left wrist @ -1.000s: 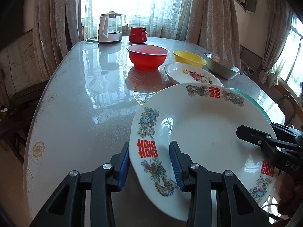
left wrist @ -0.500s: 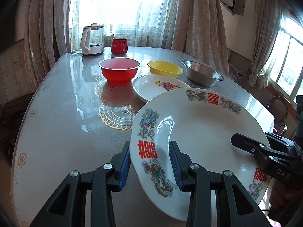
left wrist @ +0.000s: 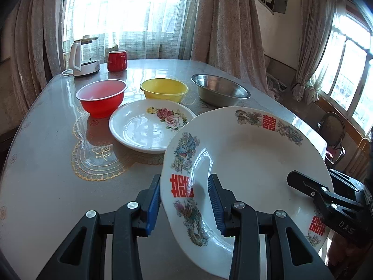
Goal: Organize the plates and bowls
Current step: 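Lift the large plate with the left tool and carry it over the teal plate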
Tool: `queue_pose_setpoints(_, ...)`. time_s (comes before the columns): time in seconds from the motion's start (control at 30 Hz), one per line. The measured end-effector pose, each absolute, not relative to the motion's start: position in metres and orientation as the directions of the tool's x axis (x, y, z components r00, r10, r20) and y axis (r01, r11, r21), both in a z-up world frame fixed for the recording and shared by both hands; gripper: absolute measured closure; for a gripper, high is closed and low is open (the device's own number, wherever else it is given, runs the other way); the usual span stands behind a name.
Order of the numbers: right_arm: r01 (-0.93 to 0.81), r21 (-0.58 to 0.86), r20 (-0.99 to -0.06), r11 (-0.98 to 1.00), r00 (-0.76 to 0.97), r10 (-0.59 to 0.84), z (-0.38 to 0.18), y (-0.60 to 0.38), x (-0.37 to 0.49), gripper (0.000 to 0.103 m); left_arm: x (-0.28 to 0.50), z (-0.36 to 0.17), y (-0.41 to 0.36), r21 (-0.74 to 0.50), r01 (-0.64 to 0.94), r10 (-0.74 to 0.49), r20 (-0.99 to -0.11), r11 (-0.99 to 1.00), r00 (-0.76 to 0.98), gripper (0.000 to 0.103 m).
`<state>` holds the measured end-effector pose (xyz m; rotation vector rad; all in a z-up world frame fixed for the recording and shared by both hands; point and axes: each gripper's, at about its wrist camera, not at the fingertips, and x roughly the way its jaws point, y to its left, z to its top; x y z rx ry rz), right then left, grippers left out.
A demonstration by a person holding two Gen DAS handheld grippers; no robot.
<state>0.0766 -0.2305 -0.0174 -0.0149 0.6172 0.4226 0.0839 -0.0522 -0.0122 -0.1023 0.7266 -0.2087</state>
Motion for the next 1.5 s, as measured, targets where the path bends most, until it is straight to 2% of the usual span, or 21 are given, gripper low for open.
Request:
queue_pose_setpoints(0.23, -0.324, 0.130, -0.564, 0.937, 0.753, 0.338, -0.017, -0.264, 0.090, 0.074, 0.111, -0.012, -0.085, -0.178, 0.179, -0.252, -0.653, 0.968, 0.714, 0.063)
queue_pose_setpoints(0.4, -0.299, 0.102, -0.576, 0.949, 0.760, 0.301, -0.020, -0.278, 0.105, 0.074, 0.133, -0.020, -0.099, -0.229, 0.165, -0.280, -0.684, 0.959, 0.673, 0.063)
queue_pose_setpoints(0.57, -0.265, 0.118, -0.589, 0.957, 0.757, 0.282, -0.027, -0.289, 0.119, 0.074, 0.145, -0.028, -0.114, -0.196, 0.162, -0.254, -0.706, 0.967, 0.661, 0.063)
queue_pose_setpoints(0.7, -0.236, 0.153, -0.610, 0.960, 0.742, 0.280, -0.036, -0.296, 0.131, 0.074, 0.153, -0.036, -0.115, -0.232, 0.147, -0.271, -0.726, 0.962, 0.632, 0.063)
queue_pose_setpoints(0.9, -0.232, 0.148, -0.636, 0.961, 0.722, 0.272, -0.047, -0.294, 0.139, 0.074, 0.152, -0.034, -0.115, -0.193, 0.157, -0.248, -0.703, 0.969, 0.666, 0.063)
queue_pose_setpoints(1.03, -0.209, 0.198, -0.636, 0.958, 0.716, 0.287, -0.052, -0.299, 0.142, 0.074, 0.148, -0.034, -0.116, -0.181, 0.167, -0.246, -0.685, 0.969, 0.685, 0.063)
queue_pose_setpoints(1.27, -0.195, 0.205, -0.643, 0.959, 0.712, 0.282, -0.051, -0.299, 0.148, 0.073, 0.149, -0.035, -0.105, -0.263, 0.169, -0.306, -0.668, 0.950, 0.679, 0.064)
queue_pose_setpoints(1.33, -0.187, 0.191, -0.656, 0.964, 0.706, 0.267, -0.049, -0.297, 0.149, 0.069, 0.149, -0.036, -0.101, -0.287, 0.169, -0.323, -0.662, 0.943, 0.677, 0.066)
queue_pose_setpoints(1.5, -0.175, 0.217, -0.662, 0.960, 0.696, 0.277, -0.043, -0.306, 0.141, 0.069, 0.152, -0.043, -0.094, -0.338, 0.152, -0.353, -0.680, 0.929, 0.643, 0.072)
